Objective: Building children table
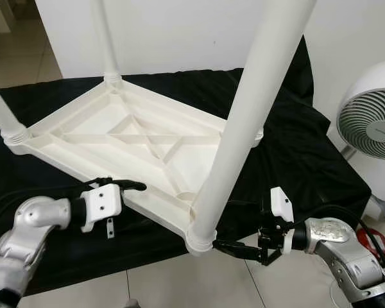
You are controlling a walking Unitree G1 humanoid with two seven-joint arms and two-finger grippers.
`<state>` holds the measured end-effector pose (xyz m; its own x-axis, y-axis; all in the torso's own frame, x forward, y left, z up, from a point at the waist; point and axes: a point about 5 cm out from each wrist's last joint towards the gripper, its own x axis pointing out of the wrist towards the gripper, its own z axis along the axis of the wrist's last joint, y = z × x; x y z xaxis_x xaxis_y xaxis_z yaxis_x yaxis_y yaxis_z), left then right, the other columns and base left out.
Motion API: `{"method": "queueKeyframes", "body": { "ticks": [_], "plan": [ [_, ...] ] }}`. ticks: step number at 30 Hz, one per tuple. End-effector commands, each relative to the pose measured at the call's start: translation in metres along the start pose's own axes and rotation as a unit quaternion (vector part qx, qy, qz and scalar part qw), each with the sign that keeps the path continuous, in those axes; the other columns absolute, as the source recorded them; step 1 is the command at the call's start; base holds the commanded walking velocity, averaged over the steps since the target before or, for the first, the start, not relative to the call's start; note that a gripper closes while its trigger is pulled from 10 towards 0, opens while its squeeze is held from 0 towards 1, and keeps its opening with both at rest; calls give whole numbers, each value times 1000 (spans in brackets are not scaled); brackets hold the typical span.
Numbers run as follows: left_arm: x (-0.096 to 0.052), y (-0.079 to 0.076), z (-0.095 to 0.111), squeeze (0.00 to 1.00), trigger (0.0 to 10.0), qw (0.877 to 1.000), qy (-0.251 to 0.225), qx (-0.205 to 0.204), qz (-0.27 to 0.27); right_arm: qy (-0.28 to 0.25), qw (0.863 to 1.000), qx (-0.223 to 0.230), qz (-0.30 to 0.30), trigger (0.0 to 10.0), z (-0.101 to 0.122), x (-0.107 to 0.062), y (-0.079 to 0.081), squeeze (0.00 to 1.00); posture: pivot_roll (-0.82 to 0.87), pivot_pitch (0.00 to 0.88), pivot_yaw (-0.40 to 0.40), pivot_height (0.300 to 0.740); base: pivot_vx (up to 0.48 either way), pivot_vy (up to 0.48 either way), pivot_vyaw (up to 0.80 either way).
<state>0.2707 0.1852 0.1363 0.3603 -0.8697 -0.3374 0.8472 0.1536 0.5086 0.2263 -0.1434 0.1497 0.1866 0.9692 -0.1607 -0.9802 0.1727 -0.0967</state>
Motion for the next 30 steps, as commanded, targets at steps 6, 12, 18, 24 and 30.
{"method": "queueKeyframes", "body": {
  "ticks": [6,12,18,24,30],
  "plan": [
    [17,-1,-9,0,10000,999,11,24,-21,-28,999,9,-19,10000,6,20,1,0,25,0,-28,740,0,0,0],
    [25,-4,-15,0,10000,999,21,35,-36,-51,997,28,-45,10000,7,32,3,0,24,3,-31,740,0,0,0],
    [37,-13,-21,0,10000,997,26,36,-63,-91,986,68,-124,10000,3,42,0,0,29,2,-34,740,0,0,0],
    [46,-21,-27,0,10000,997,17,29,-76,-119,964,99,-218,10000,-4,39,-15,0,24,3,-26,740,0,0,0],
    [54,-23,-20,0,10000,996,-10,32,-79,-131,952,93,-260,10000,-1,31,-25,0,24,3,-25,740,0,0,0]
  ]
}}
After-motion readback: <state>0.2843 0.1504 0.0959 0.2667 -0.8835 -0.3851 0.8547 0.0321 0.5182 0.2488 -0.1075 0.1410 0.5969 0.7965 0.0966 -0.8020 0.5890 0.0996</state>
